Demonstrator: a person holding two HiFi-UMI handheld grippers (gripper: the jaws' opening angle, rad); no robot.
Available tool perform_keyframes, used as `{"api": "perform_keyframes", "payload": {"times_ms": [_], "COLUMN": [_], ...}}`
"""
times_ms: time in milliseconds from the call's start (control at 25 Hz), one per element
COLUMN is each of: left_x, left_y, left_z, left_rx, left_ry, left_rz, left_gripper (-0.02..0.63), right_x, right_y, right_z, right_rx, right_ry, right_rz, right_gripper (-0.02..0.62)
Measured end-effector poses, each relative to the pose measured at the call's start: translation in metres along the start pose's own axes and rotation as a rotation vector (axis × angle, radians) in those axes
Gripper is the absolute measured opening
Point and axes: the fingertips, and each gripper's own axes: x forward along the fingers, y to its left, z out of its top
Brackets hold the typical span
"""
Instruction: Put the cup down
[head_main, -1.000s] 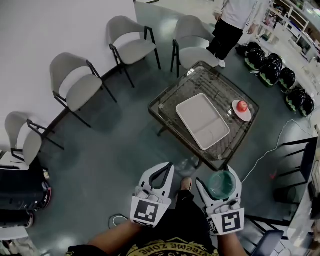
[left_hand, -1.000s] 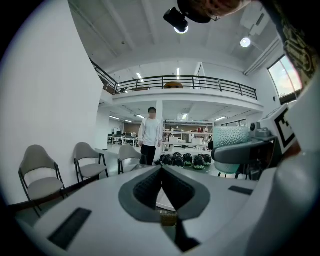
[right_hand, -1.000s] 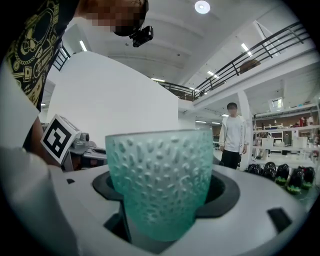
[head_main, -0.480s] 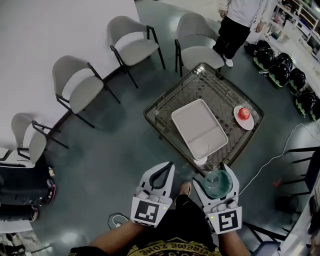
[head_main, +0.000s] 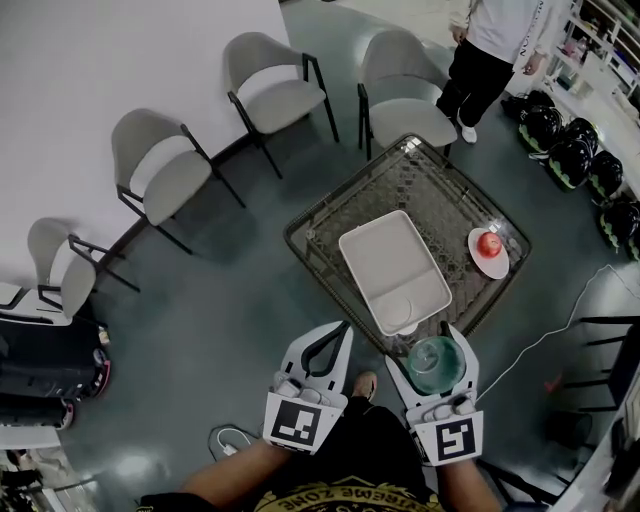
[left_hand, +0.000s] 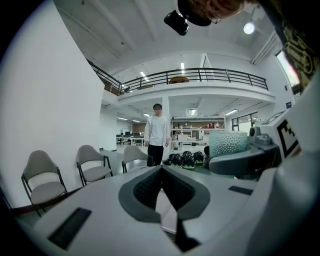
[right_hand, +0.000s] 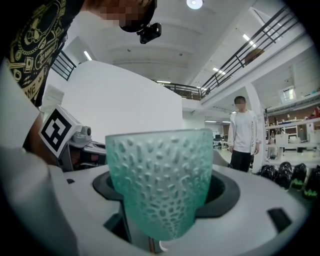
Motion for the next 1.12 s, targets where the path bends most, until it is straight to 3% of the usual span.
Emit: {"api": "perform_keyframes", "payload": {"times_ms": [200, 480, 1120], "left_x": [0.01, 0.032, 0.098], "left_y": [0.001, 0.003, 0.026], "left_z": [-0.004, -0.019, -0.102], "left_rx": [0.011, 0.011, 0.025], "left_ry": [0.005, 0.033, 0.146], "left_rz": [0.009, -0.024, -0.15], "left_gripper": [0.006, 0.006, 0.006], "right_x": [0.011, 0.03, 0.087], "right_y": [-0.003, -0.018, -0.029], "right_z": [-0.01, -0.021, -0.088], "right_rx": [0.046, 0.005, 0.093], "right_ry": [0.018, 0.029, 0.112], "right_rz": [0.024, -0.008, -0.109], "right_gripper": [0.38, 0.38, 0.382]}}
